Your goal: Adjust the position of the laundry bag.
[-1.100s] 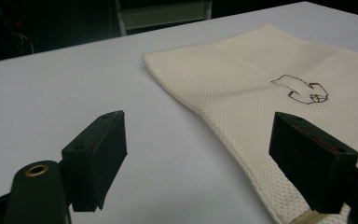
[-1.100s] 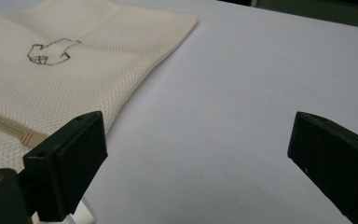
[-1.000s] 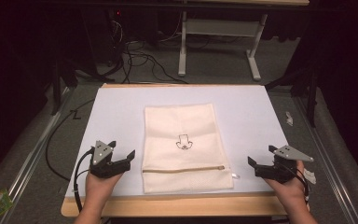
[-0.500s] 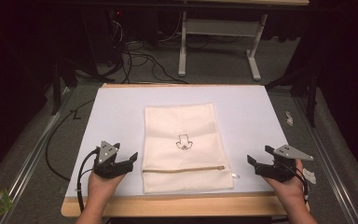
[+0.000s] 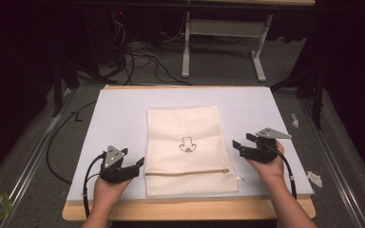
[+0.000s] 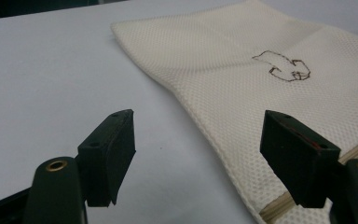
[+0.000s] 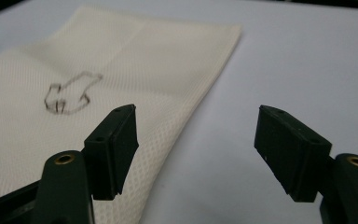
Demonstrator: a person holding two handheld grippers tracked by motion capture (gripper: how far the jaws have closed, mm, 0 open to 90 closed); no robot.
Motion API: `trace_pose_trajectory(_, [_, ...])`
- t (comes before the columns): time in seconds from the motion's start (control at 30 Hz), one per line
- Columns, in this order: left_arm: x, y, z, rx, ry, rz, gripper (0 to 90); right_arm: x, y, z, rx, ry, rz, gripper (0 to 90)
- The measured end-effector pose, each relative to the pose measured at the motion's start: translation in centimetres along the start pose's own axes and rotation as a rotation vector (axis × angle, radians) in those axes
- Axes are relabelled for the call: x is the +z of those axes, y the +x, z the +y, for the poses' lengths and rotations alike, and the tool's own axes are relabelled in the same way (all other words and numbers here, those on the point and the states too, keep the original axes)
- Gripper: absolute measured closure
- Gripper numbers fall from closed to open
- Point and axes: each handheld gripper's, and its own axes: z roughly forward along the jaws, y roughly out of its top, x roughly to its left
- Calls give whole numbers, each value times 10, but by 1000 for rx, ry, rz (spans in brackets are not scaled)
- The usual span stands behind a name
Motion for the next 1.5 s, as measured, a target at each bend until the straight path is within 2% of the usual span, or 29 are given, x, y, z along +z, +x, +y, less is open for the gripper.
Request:
trace_pose_trajectory(0.03, [0, 0, 0, 1, -5, -1, 271, 7, 8, -4, -65, 46, -14, 324])
trace_pose_trajectory(0.1, [0, -1, 0, 1, -11, 2, 272, 9, 12, -6, -79, 45, -5, 353])
trace_pose_trajectory(0.13, [0, -1, 0, 1, -11, 2, 272, 9, 12, -6, -79, 45, -5, 353])
trace_pose_trajectory(0.23, [-2, -3, -2, 12, -10, 5, 287, 13, 16, -6, -83, 69, 11, 432])
trace_pose_trajectory(0.27, [-2, -3, -2, 14, -13, 3, 295, 15, 18, -6, -79, 77, 28, 476])
trace_pose_trajectory(0.33, [-6, -7, 0, 35, -21, 6, 301, 22, 22, -5, -67, 85, 51, 499])
trace_pose_trajectory(0.47, [-7, -6, 1, 31, -22, 0, 300, 29, 25, -4, -60, 83, 71, 486])
trace_pose_trajectory(0.53, [-6, -6, 1, 33, -21, -1, 300, 32, 25, -5, -37, 87, 77, 474])
trace_pose_trajectory(0.67, [-4, -5, -1, 40, -25, 4, 299, 41, 24, -10, -44, 125, 49, 491])
trace_pose_trajectory(0.7, [-3, -5, -1, 37, -20, 2, 299, 44, 23, -11, -45, 142, 25, 493])
trace_pose_trajectory(0.83, [-2, -8, -1, 41, -17, 1, 298, 51, 20, -11, -32, 143, 32, 515])
trace_pose_trajectory(0.93, [-2, -9, -2, 46, -11, 10, 298, 58, 20, -8, -40, 143, 40, 519])
trace_pose_trajectory(1.0, [-1, -9, -3, 39, -9, 13, 298, 66, 21, -3, -47, 141, 22, 514])
trace_pose_trajectory(1.07, [0, -9, -4, 29, -5, 9, 297, 75, 21, 0, -51, 175, 5, 516])
trace_pose_trajectory(1.17, [0, -9, -5, 31, 5, 5, 297, 78, 21, -3, -60, 184, -26, 632])
trace_pose_trajectory(1.2, [0, -9, -5, 34, 3, 4, 297, 77, 22, -3, -74, 184, -29, 806])
trace_pose_trajectory(1.23, [-1, -9, -4, 33, 1, 1, 297, 75, 20, -3, -61, 183, -12, 847])
trace_pose_trajectory(1.4, [-4, -10, -3, 38, -10, -10, 297, 72, 14, -4, -53, 186, 2, 876])
trace_pose_trajectory(1.5, [-3, -9, -3, 43, -5, -15, 297, 67, 3, -5, -39, 181, -20, 877])
